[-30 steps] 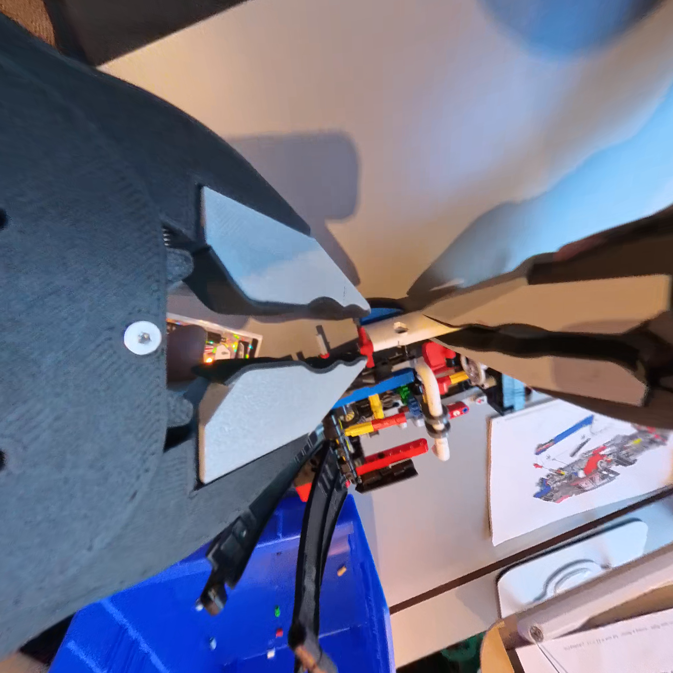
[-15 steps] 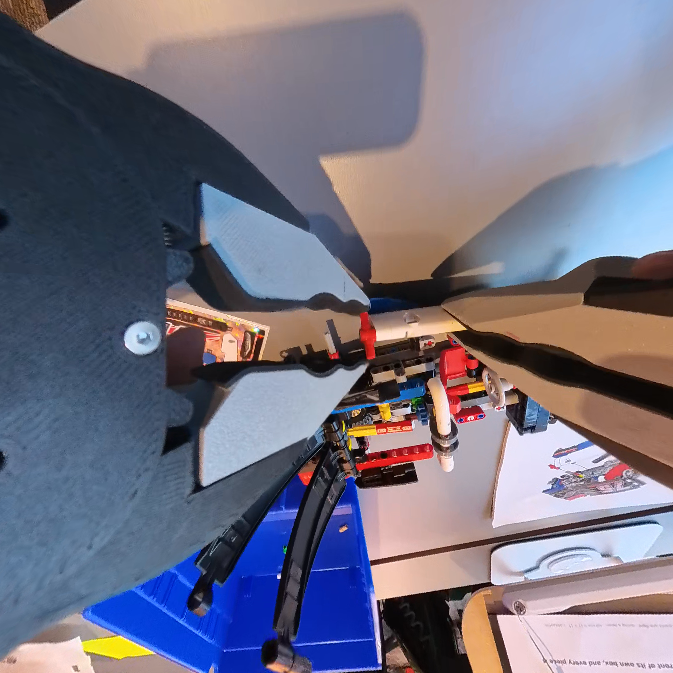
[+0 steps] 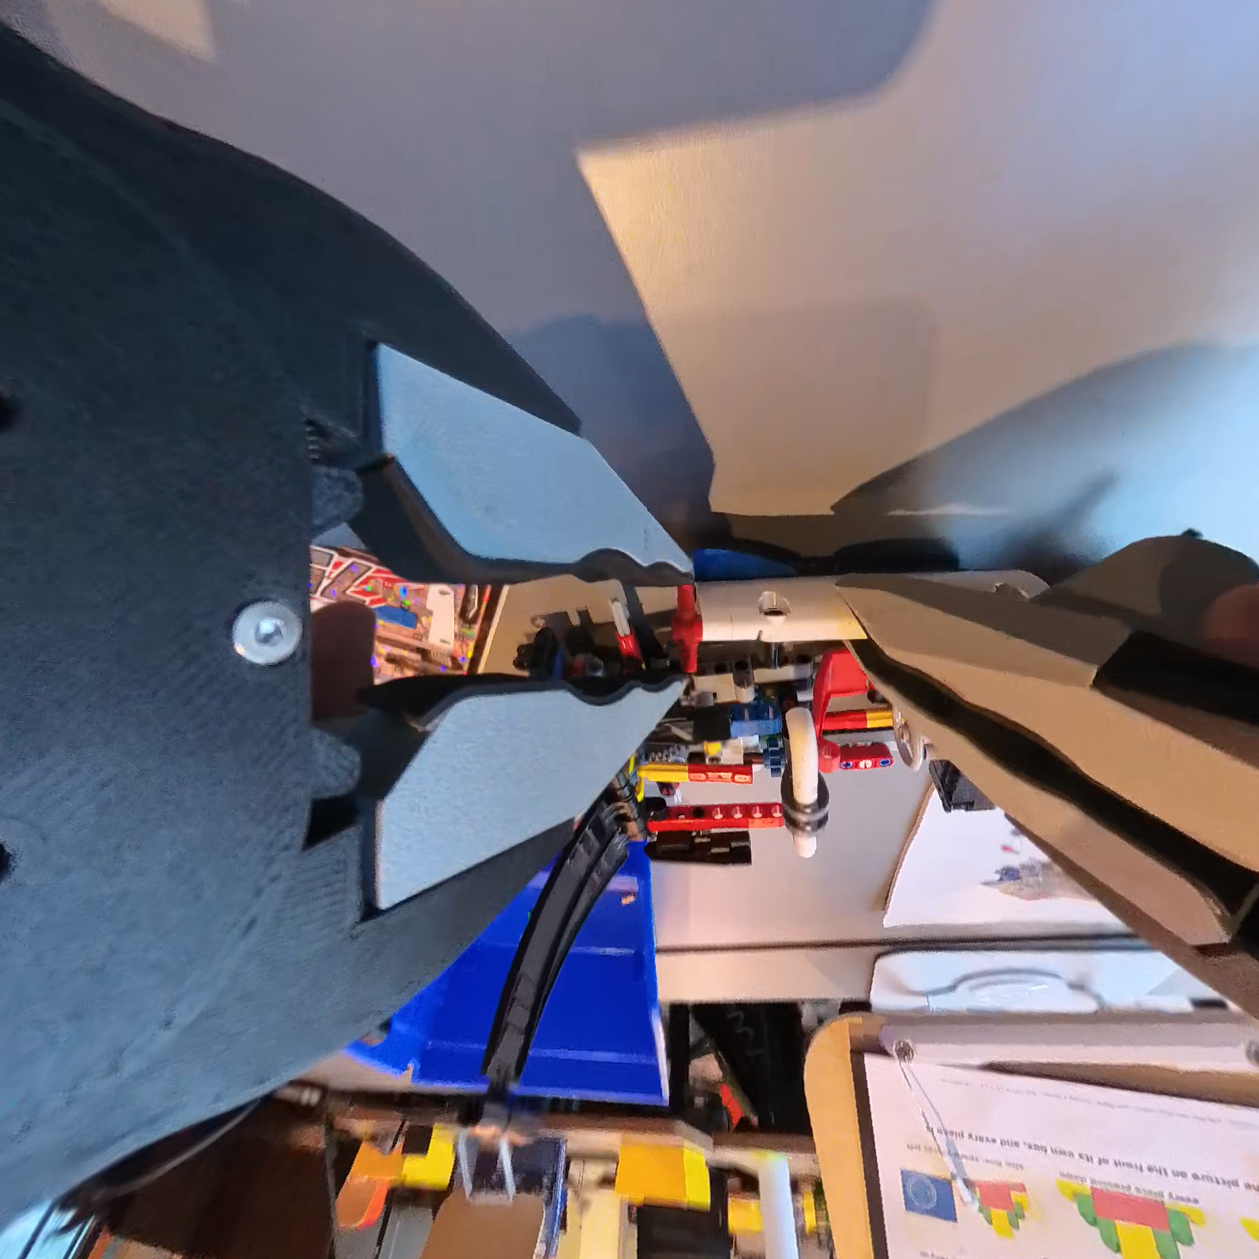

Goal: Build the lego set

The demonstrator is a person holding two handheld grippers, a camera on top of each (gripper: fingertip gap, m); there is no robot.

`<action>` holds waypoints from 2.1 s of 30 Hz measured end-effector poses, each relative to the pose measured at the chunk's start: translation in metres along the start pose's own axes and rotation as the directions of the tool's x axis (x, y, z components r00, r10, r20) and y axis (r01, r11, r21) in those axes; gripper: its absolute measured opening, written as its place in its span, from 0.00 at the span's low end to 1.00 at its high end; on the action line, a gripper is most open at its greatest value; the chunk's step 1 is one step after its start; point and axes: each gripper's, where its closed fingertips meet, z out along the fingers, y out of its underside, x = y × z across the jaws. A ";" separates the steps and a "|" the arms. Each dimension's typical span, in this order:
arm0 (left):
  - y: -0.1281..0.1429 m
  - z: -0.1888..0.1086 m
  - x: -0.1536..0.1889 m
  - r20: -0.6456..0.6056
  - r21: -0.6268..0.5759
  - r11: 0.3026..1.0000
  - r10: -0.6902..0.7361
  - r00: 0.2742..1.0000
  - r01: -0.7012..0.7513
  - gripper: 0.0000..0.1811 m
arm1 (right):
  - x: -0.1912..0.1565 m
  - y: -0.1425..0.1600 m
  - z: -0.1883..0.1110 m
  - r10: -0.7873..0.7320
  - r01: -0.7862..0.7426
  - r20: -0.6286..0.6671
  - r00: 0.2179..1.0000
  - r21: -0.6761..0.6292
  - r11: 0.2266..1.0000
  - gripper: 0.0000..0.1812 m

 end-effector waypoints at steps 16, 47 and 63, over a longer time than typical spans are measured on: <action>0.000 -0.001 0.001 -0.036 0.012 0.999 -0.040 0.999 0.040 0.02 | -0.004 -0.007 -0.007 0.202 -0.222 0.210 0.957 0.077 0.972 0.17; -0.004 -0.015 0.025 -0.444 0.067 0.963 -0.206 0.872 0.262 0.02 | 0.000 -0.024 -0.026 0.329 -0.409 0.271 0.905 0.337 0.848 0.11; -0.007 -0.012 0.024 -0.413 0.068 0.962 -0.213 0.886 0.263 0.03 | -0.003 -0.027 -0.023 0.214 -0.228 0.089 0.973 0.202 0.952 0.16</action>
